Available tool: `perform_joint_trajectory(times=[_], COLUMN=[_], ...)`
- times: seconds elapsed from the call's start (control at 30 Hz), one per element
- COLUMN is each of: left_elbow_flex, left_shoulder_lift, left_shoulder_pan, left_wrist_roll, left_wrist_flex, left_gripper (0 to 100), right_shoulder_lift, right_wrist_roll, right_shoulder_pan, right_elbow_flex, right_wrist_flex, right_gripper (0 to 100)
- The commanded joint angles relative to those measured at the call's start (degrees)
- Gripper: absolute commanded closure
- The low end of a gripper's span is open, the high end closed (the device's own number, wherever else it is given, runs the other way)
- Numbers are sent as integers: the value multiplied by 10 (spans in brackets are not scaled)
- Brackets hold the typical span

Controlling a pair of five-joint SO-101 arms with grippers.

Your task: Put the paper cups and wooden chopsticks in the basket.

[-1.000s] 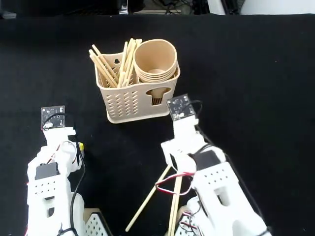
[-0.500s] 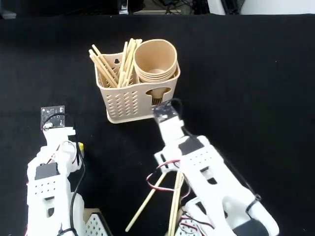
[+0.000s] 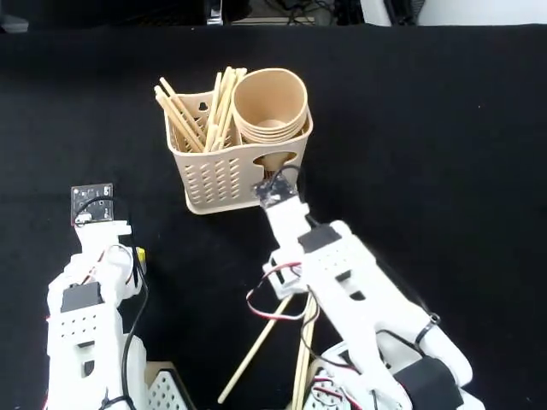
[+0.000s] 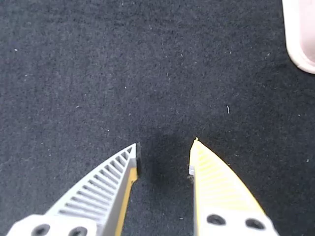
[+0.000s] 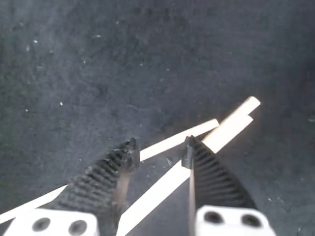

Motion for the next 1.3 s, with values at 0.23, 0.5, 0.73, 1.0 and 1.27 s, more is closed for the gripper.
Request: perform_joint_trajectory(times=[0.23,0.5,0.73,1.0,1.27], left_elbow_flex=[-2,-2,-1,-1,-1], left_shoulder_lift=[3,3,3,3,3], left_shoulder_pan=[7,7,7,7,7], left_wrist_roll=[2,2,2,2,2], left_wrist_flex=[-11,-11,-11,-11,-11], left_gripper=[812,812,812,812,812], right_shoulder_lift=[7,7,75,163,172], right_wrist_roll=[-6,-3,-3,-5,-7], right_shoulder_pan=[12,9,-19,-22,-22], right_elbow_flex=[-42,-32,-36,-99,-123], right_wrist_flex=[49,31,16,-8,-33], right_gripper=[836,835,835,835,835])
